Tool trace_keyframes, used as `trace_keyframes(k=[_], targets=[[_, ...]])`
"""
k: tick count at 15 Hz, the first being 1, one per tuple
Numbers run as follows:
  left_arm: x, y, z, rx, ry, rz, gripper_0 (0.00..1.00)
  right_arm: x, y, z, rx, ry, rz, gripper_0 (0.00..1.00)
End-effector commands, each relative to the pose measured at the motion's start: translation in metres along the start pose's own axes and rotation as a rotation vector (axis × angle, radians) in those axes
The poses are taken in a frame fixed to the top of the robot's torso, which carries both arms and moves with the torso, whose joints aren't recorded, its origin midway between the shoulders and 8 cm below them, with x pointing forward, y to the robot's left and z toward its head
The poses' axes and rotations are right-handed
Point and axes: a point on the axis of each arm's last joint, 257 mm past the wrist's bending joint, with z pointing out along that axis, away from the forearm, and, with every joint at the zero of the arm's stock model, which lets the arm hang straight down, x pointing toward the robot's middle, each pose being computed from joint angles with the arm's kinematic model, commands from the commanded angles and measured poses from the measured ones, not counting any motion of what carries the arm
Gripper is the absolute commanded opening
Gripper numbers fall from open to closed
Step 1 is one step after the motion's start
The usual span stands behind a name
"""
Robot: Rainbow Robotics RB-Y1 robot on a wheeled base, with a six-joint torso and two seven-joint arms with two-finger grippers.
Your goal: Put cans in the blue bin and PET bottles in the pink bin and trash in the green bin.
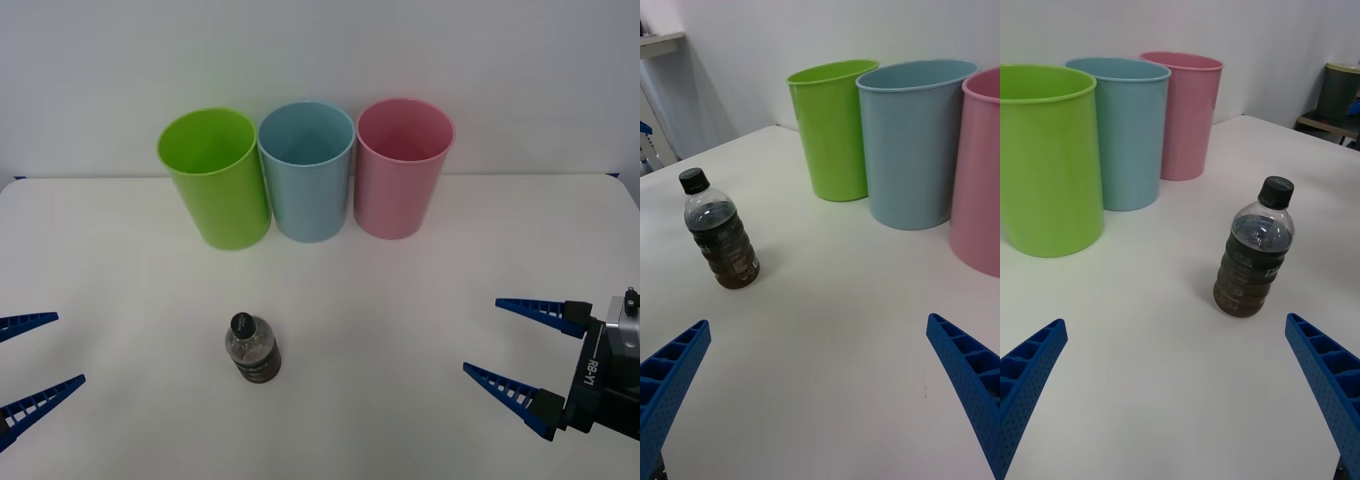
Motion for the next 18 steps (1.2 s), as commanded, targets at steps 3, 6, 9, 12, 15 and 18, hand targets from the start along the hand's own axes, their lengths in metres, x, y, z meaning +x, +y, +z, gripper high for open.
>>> trace_keyframes(k=[3, 6, 9, 12, 15, 18], targets=[[0.000, 0.000, 0.000, 0.000, 0.000, 0.000, 1.00, 0.000, 0.000, 0.000, 0.000, 0.000, 0.000, 1.00], [0.001, 0.002, 0.003, -0.021, -0.027, -0.018, 1.00, 0.000, 0.000, 0.000, 0.000, 0.000, 0.000, 1.00], [-0.012, 0.003, 0.005, -0.031, -0.046, 0.020, 1.00, 0.000, 0.000, 0.000, 0.000, 0.000, 0.000, 1.00], [-0.004, -0.008, 0.004, -0.012, -0.021, 0.020, 1.00, 0.000, 0.000, 0.000, 0.000, 0.000, 0.000, 1.00], [0.011, -0.029, 0.017, 0.041, -0.011, -0.013, 1.00, 0.000, 0.000, 0.000, 0.000, 0.000, 0.000, 1.00], [0.029, -0.042, 0.039, 0.088, -0.016, -0.033, 1.00, 0.000, 0.000, 0.000, 0.000, 0.000, 0.000, 1.00]])
